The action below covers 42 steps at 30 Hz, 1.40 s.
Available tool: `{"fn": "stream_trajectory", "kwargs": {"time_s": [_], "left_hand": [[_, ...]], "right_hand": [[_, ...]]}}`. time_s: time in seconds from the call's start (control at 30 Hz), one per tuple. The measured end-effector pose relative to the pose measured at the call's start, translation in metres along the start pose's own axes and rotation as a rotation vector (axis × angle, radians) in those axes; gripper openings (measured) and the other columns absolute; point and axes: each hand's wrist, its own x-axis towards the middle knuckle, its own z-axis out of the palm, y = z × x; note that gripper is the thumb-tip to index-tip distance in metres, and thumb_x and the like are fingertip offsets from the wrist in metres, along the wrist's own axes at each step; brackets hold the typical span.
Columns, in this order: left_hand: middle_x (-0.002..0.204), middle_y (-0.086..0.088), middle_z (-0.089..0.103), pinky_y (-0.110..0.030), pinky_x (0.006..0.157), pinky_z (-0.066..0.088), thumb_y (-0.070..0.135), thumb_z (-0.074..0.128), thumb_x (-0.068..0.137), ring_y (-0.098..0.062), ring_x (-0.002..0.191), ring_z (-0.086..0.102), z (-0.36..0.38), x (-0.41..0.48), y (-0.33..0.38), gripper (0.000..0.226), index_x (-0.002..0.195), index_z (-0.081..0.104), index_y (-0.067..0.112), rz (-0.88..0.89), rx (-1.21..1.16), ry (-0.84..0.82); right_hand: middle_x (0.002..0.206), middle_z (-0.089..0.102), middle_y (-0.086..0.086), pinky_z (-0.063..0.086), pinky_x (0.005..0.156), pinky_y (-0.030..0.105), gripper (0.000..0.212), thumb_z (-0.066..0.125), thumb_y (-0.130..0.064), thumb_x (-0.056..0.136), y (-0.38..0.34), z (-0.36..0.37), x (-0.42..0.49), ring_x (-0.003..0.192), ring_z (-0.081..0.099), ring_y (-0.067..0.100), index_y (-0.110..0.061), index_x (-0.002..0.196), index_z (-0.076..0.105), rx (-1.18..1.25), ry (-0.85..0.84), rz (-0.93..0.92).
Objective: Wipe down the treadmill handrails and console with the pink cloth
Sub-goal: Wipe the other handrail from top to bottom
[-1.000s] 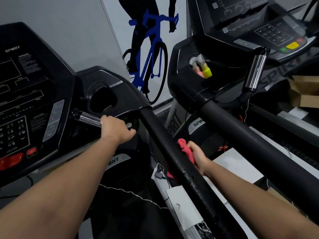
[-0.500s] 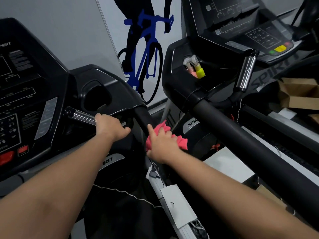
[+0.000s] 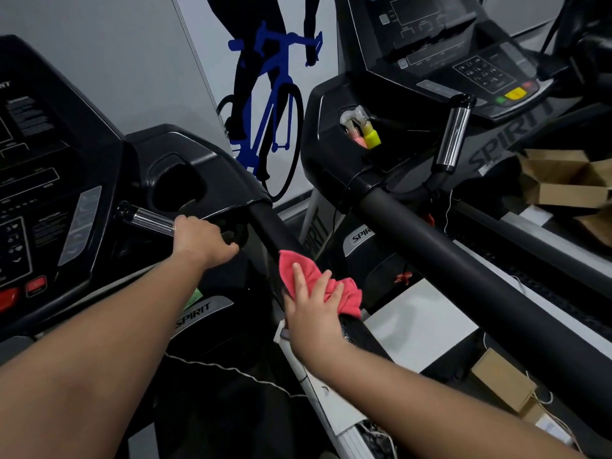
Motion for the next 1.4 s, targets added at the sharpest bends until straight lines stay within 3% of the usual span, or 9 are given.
{"fn": "stream_trajectory", "kwargs": {"time_s": [0.13, 0.3, 0.5, 0.73, 0.83, 0.93, 1.07, 1.2, 1.4], "left_hand": [[0.084, 0.002, 0.064, -0.033, 0.085, 0.035, 0.064, 0.028, 0.086, -0.019, 0.087, 0.056, -0.001, -0.001, 0.001, 0.058, 0.085, 0.067, 0.022, -0.007, 0.003, -0.009], [0.084, 0.001, 0.064, -0.033, 0.084, 0.035, 0.064, 0.028, 0.087, -0.019, 0.085, 0.056, -0.001, -0.002, 0.002, 0.056, 0.084, 0.065, 0.021, -0.017, 0.004, 0.003], [0.078, 0.002, 0.062, -0.033, 0.081, 0.034, 0.065, 0.027, 0.085, -0.019, 0.080, 0.055, -0.003, -0.003, 0.005, 0.056, 0.076, 0.061, 0.022, -0.035, 0.019, 0.009], [0.091, 0.002, 0.067, -0.033, 0.084, 0.034, 0.065, 0.028, 0.085, -0.019, 0.092, 0.059, -0.005, -0.002, 0.003, 0.058, 0.091, 0.068, 0.024, -0.027, 0.015, -0.012], [0.091, 0.002, 0.067, -0.033, 0.085, 0.034, 0.065, 0.028, 0.086, -0.019, 0.092, 0.059, -0.005, -0.002, 0.004, 0.058, 0.090, 0.068, 0.024, -0.026, 0.009, -0.016], [0.090, 0.002, 0.066, -0.033, 0.085, 0.035, 0.065, 0.028, 0.086, -0.020, 0.092, 0.058, -0.005, -0.004, 0.003, 0.058, 0.091, 0.068, 0.023, -0.019, 0.011, -0.007], [0.092, 0.001, 0.067, -0.033, 0.086, 0.035, 0.064, 0.030, 0.086, -0.020, 0.093, 0.059, -0.003, -0.003, 0.002, 0.056, 0.092, 0.068, 0.022, -0.008, 0.001, 0.004], [0.090, 0.001, 0.066, -0.033, 0.087, 0.035, 0.064, 0.030, 0.086, -0.020, 0.093, 0.058, -0.004, -0.003, 0.003, 0.056, 0.090, 0.067, 0.022, -0.024, 0.004, 0.010], [0.085, 0.001, 0.065, -0.033, 0.085, 0.035, 0.064, 0.029, 0.086, -0.020, 0.088, 0.057, -0.004, -0.004, 0.004, 0.054, 0.082, 0.063, 0.022, -0.032, -0.002, 0.019]], "right_hand": [[0.156, -0.020, 0.014, 0.015, 0.110, 0.061, 0.074, 0.047, -0.029, 0.094, 0.044, -0.030, 0.016, 0.138, 0.011, 0.047, -0.033, 0.151, -0.001, 0.390, -0.108, -0.089], [0.158, 0.015, 0.011, 0.013, 0.119, 0.035, 0.072, 0.056, -0.021, 0.092, 0.084, -0.020, 0.036, 0.143, 0.022, 0.021, -0.027, 0.151, 0.015, 1.295, -0.268, -0.058], [0.159, -0.004, 0.007, 0.006, 0.116, 0.049, 0.071, 0.048, -0.035, 0.093, 0.075, -0.009, 0.013, 0.144, 0.001, 0.033, -0.044, 0.149, 0.005, 0.687, -0.089, -0.240], [0.160, 0.000, 0.010, 0.010, 0.117, 0.038, 0.066, 0.046, -0.039, 0.096, 0.082, -0.020, 0.031, 0.144, 0.010, 0.034, -0.038, 0.150, 0.008, 0.885, -0.170, -0.140], [0.159, 0.003, 0.010, 0.015, 0.114, 0.050, 0.069, 0.045, -0.040, 0.094, 0.061, -0.030, 0.035, 0.141, 0.012, 0.039, -0.039, 0.150, 0.005, 0.642, -0.102, -0.111], [0.159, -0.008, 0.003, 0.001, 0.111, 0.061, 0.065, 0.046, -0.031, 0.094, 0.050, -0.027, 0.012, 0.142, -0.003, 0.040, -0.043, 0.148, 0.012, 0.400, 0.011, -0.244], [0.159, -0.010, -0.005, -0.003, 0.116, 0.051, 0.058, 0.048, -0.034, 0.095, 0.078, 0.000, 0.002, 0.145, -0.008, 0.031, -0.052, 0.143, 0.021, 0.633, -0.036, -0.327], [0.158, 0.013, 0.006, 0.002, 0.110, 0.020, 0.053, 0.050, -0.023, 0.097, 0.097, 0.000, 0.018, 0.145, 0.007, 0.016, -0.033, 0.145, 0.029, 1.207, -0.125, -0.193], [0.159, -0.009, -0.006, 0.014, 0.113, 0.046, 0.050, 0.042, -0.038, 0.095, 0.070, -0.018, 0.003, 0.140, 0.011, 0.031, -0.061, 0.136, 0.027, 0.682, -0.006, -0.216]]}}
